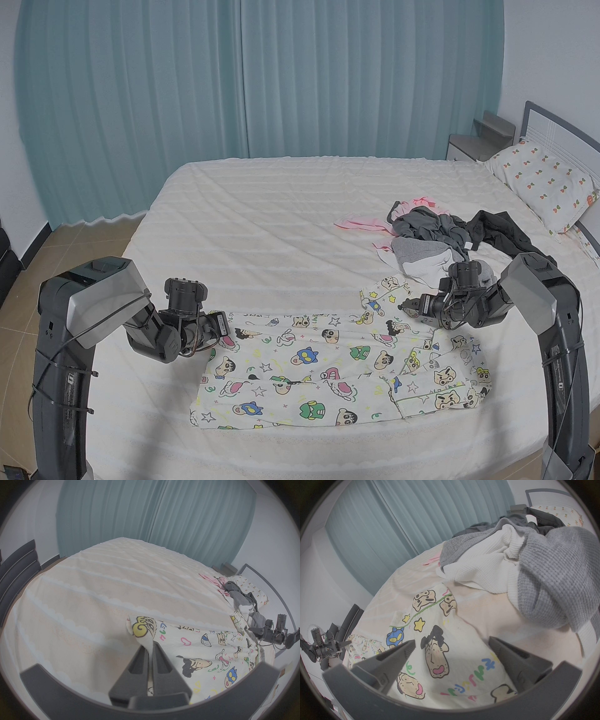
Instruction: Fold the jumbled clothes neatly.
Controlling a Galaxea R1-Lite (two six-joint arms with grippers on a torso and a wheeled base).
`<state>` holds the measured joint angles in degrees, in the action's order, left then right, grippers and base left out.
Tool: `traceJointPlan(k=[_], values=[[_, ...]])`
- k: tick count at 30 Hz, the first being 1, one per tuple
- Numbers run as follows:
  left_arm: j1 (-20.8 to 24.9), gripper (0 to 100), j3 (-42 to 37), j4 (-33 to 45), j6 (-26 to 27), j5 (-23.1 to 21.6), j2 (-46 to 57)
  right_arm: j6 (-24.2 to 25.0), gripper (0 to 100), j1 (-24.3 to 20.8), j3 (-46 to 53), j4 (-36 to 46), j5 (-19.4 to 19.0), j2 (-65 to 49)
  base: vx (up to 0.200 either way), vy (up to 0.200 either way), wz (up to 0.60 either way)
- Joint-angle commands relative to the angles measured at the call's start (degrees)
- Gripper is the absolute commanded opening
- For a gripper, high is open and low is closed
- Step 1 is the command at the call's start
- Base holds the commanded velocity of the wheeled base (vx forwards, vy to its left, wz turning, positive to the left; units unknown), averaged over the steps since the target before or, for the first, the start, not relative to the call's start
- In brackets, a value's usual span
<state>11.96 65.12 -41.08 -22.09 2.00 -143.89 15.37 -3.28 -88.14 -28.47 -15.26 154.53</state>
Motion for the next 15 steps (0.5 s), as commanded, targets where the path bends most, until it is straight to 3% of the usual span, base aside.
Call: traceJointPlan(k=[1,15], values=[[0.1,0,-0.2,0.0,-0.1,0.0,-0.2,0.2,0,1.3,0.4,-0.1,-1.6,-0.8,0.0,0.0,0.0],[0.6,0,-0.3,-0.3,0.0,0.0,1.2,0.3,0,5.3,2.9,-1.8,-11.0,-2.0,0.0,0.0,0.0]])
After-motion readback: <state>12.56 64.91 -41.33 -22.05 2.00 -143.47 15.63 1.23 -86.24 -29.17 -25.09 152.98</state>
